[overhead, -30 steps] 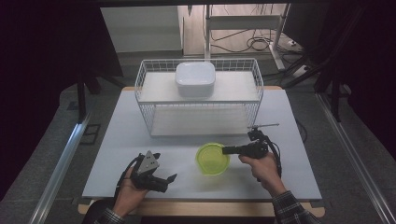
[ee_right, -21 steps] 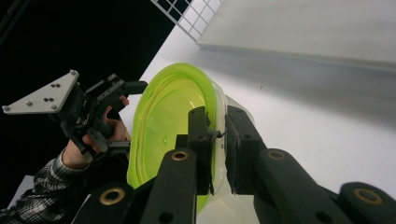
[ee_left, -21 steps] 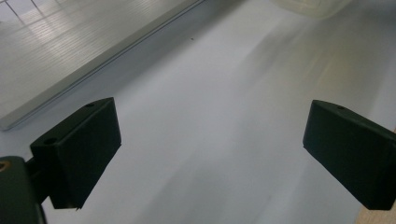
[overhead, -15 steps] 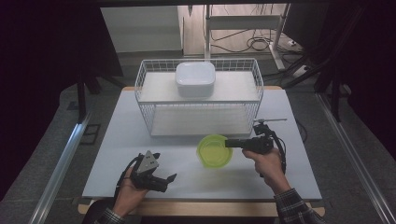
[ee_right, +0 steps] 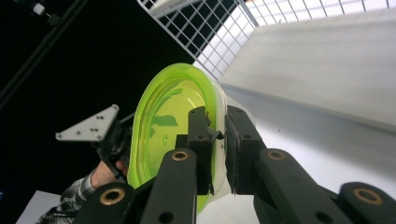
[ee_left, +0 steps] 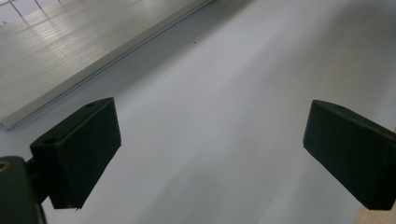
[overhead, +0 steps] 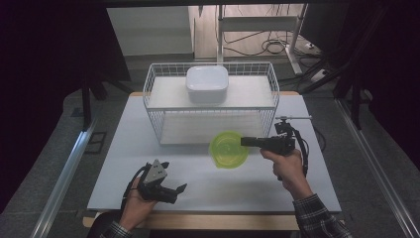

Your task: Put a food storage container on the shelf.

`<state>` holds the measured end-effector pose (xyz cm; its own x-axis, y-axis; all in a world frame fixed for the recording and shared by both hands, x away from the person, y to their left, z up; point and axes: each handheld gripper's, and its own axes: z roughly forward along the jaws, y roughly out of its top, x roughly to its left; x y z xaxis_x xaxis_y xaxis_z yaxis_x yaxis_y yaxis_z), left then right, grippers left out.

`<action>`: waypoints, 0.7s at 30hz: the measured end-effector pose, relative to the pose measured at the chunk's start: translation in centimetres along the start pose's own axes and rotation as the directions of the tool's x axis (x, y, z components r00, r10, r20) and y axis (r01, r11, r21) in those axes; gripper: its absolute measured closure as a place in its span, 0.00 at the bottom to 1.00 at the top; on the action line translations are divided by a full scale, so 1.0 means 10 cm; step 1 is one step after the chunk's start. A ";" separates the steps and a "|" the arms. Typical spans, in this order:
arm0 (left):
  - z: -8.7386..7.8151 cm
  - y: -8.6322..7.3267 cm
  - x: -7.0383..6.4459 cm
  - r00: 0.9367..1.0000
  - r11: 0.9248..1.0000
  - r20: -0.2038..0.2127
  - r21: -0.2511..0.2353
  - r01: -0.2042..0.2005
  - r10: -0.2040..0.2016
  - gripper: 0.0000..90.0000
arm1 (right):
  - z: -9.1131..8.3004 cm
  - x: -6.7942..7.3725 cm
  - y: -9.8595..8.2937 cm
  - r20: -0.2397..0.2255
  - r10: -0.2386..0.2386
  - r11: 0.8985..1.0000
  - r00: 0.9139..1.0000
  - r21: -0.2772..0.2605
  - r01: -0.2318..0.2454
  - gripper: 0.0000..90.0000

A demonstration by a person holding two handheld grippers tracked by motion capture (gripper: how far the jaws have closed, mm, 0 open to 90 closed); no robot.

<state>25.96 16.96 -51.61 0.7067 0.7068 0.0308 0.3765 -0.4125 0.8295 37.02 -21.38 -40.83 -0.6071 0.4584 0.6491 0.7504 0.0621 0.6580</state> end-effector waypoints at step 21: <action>-0.01 0.00 0.03 1.000 1.000 0.015 -0.011 0.014 -0.014 0.04 | -0.15 0.35 0.52 -0.035 -0.055 0.995 0.998 -0.091 0.051 0.91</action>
<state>26.09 17.19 -51.56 0.7101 0.7040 0.0109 0.3796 -0.3959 0.8361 38.38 -20.77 -34.56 -0.6560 0.4233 0.6249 0.6913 0.0046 0.7226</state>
